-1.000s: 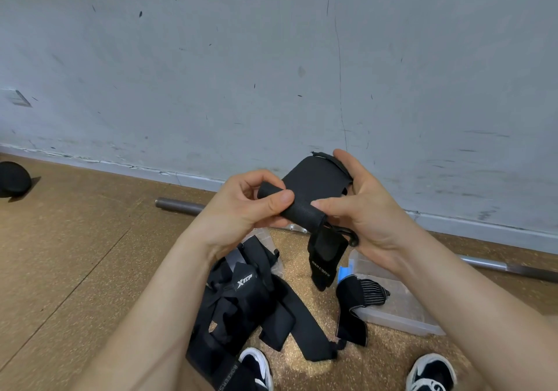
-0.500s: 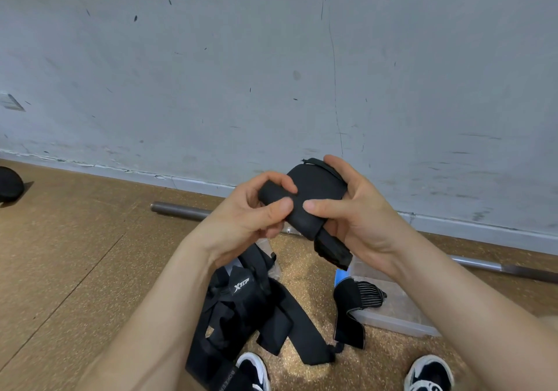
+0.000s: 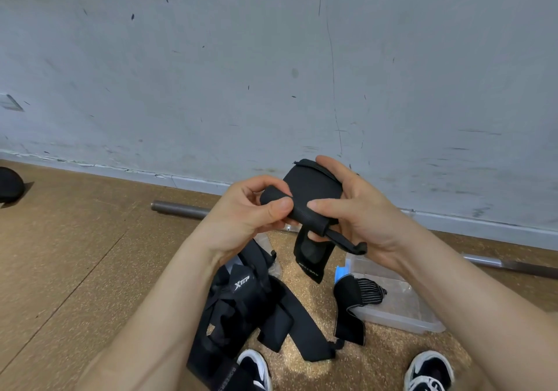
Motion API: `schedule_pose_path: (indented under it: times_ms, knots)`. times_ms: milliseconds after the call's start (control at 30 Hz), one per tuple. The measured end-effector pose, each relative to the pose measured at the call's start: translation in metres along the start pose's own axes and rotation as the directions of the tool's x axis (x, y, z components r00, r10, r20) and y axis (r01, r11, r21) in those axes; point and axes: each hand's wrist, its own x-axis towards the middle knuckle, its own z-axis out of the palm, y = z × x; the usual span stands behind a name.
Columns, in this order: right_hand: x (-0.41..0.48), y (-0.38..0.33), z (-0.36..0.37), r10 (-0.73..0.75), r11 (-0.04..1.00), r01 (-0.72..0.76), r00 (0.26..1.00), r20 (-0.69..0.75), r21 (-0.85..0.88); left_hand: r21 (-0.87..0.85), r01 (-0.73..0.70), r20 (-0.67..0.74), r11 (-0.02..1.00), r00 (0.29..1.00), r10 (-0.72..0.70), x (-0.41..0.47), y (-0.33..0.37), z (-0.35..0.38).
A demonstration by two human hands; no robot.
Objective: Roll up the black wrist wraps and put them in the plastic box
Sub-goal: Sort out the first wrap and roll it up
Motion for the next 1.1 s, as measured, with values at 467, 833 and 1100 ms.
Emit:
schedule_pose_path:
  times_ms: [467,833,1100]
  knots:
    - [-0.001,0.004,0.011,-0.124,0.977,0.119,0.992,-0.019,-0.179,0.206,0.025,-0.203,0.978,0.979,0.017,0.005,-0.001,0.017]
    - [0.002,-0.005,0.002,-0.069,0.986,0.064,0.997,0.026,0.155,0.102,-0.089,0.039,0.991,0.996,0.086,-0.004,0.002,-0.008]
    - [-0.003,-0.005,0.005,-0.051,0.994,0.051,0.999,0.003,0.094,0.146,-0.141,-0.007,0.979,0.99,0.144,0.0,-0.001,-0.009]
